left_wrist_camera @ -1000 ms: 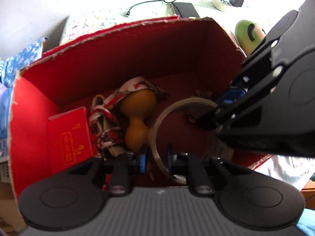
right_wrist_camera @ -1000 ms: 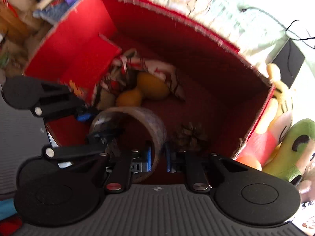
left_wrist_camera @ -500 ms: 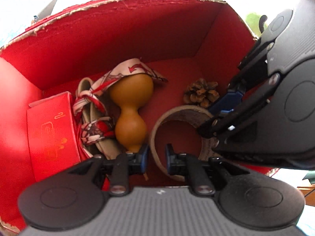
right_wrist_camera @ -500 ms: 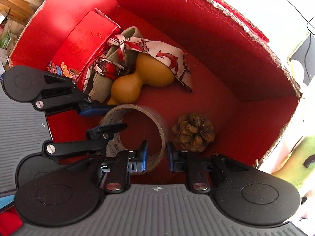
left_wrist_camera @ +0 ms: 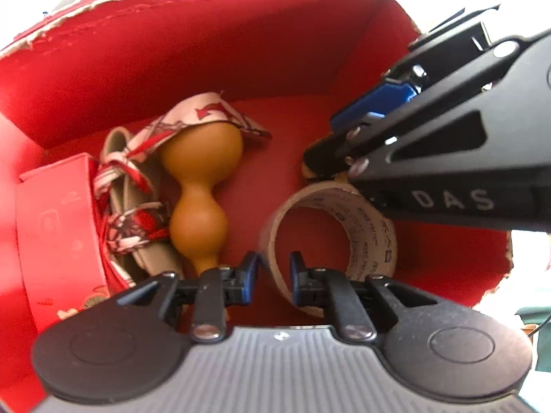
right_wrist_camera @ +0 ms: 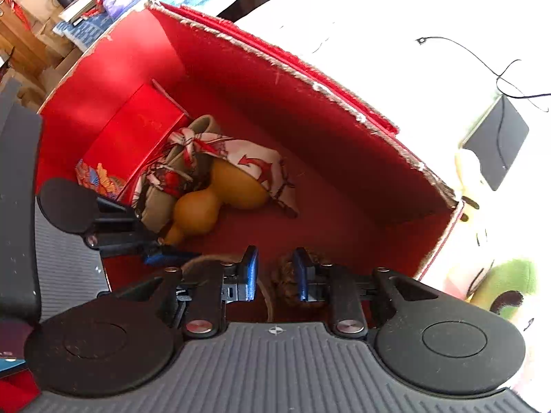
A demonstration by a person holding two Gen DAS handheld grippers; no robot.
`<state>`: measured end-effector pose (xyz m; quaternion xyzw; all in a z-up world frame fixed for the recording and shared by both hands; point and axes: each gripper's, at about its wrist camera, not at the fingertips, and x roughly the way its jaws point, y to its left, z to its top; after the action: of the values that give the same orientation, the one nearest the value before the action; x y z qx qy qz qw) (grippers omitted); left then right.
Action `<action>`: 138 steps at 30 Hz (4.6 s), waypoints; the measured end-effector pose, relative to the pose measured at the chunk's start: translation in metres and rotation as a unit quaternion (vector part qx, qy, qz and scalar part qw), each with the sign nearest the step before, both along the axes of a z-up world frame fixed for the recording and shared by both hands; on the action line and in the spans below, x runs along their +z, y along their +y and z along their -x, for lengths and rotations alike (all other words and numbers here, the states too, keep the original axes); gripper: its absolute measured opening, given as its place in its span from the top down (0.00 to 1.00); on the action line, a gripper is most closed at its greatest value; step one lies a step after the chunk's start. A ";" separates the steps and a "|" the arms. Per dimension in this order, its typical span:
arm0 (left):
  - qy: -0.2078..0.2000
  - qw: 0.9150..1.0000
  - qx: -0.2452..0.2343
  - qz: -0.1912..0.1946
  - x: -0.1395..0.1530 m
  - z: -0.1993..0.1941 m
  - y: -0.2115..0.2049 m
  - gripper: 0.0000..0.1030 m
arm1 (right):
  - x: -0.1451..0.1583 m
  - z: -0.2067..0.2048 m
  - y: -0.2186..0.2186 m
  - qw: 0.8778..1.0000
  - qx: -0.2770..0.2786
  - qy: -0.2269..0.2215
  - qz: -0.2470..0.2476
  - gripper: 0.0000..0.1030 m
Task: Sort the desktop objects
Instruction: 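Lower the tape roll into the box beside the pine cone, then open the right tool and withdraw it up from the box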
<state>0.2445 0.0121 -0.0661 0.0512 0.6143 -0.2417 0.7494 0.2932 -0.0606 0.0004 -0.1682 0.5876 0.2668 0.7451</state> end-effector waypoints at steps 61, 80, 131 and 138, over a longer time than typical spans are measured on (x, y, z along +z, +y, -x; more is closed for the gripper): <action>-0.086 0.992 0.090 -0.026 0.042 0.002 0.048 0.66 | -0.008 0.019 0.003 0.997 -0.029 -0.063 -0.023 0.77; -0.104 0.986 0.107 -0.080 0.033 -0.007 0.045 0.52 | -0.001 0.018 -0.006 0.995 -0.067 -0.075 -0.029 0.76; -0.167 0.957 0.182 -0.149 0.067 0.026 0.051 0.28 | 0.026 0.101 -0.018 0.945 -0.253 -0.176 -0.108 0.71; -0.202 0.943 0.214 -0.154 0.093 0.061 0.054 0.19 | 0.050 0.126 -0.017 0.938 -0.234 -0.218 -0.136 0.70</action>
<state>0.1838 0.0661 0.0272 0.0806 0.4760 0.0372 0.8750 0.1672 -0.0777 0.0504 0.0225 0.3918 0.1191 0.9120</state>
